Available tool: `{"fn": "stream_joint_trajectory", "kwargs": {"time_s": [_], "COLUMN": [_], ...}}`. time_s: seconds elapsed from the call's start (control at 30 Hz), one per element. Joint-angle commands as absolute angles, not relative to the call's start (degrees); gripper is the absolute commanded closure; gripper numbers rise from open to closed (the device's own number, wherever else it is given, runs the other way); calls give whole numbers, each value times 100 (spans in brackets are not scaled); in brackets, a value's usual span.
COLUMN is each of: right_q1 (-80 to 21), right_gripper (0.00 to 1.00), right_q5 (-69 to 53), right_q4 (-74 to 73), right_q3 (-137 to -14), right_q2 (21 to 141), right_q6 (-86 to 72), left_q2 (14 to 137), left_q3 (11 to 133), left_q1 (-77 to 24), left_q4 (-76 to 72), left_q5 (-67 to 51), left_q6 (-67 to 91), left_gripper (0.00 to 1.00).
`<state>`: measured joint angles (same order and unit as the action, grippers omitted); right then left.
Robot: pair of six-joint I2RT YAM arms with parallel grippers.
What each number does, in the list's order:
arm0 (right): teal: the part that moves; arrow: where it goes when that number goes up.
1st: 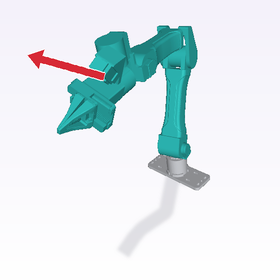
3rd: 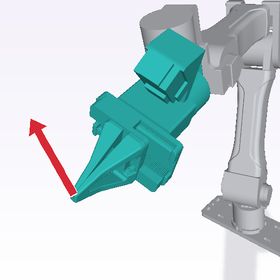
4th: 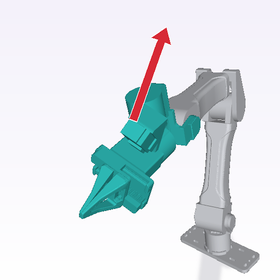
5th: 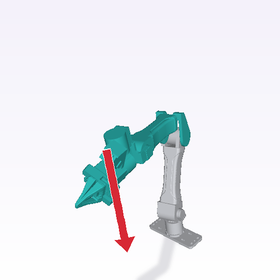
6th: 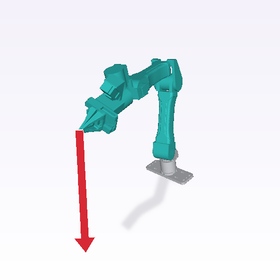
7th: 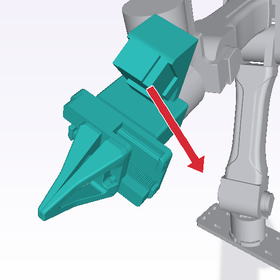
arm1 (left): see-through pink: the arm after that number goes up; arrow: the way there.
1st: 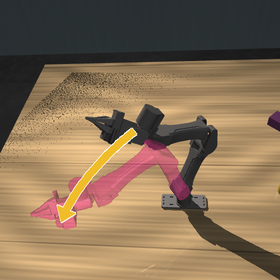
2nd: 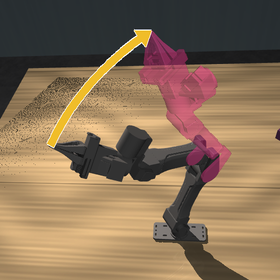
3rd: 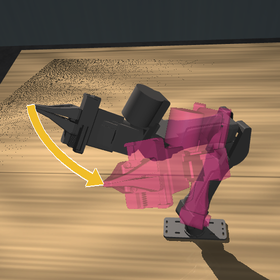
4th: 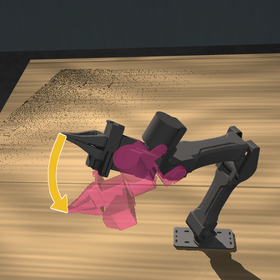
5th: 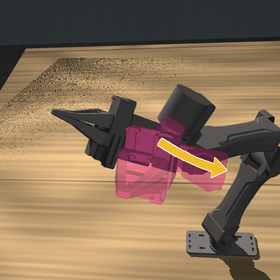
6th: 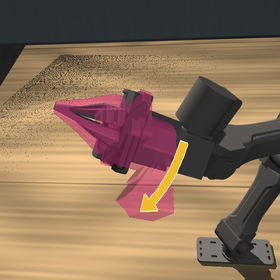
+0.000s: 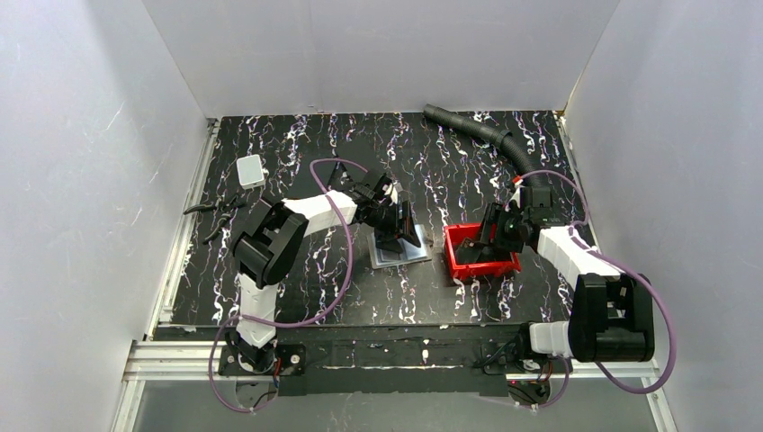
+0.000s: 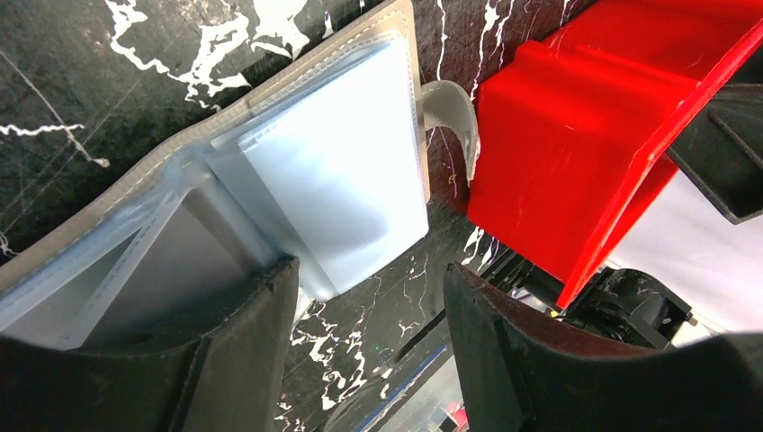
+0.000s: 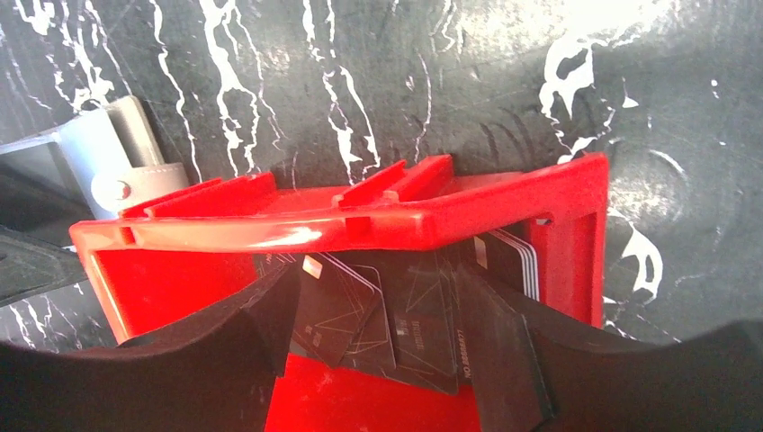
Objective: Put the credit cards into the card holder
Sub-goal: Pick up the credit card from the storage box.
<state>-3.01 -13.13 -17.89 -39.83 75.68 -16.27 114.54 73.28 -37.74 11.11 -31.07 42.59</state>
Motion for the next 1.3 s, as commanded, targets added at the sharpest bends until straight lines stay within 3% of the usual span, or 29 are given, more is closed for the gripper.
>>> {"fn": "stream_joint_trajectory", "kwargs": {"time_s": [0.0, 0.37, 0.97, 1.27], "right_q1": [-280, -281, -280, -279], "right_gripper": [27, 28, 42, 62], "right_q5": [-1586, -1893, -2543, -2704], "right_q4": [-830, -62, -199, -275], "right_q3": [-3702, -3430, -3321, -3259], "right_q2": [7205, 7195, 7515, 7454], "right_q6": [-1700, -1563, -1739, -1846], "left_q2": [11094, 11065, 11196, 11259], "left_q3": [7282, 7124, 7079, 7126], "left_q1": [-3794, -3791, -3795, -3797], "left_q4": [1469, 1066, 729, 727], "left_q5": [-3052, -3382, -3645, -3656], "left_q6": [4055, 4183, 4312, 4303], "left_gripper": [41, 40, 40, 39]}}
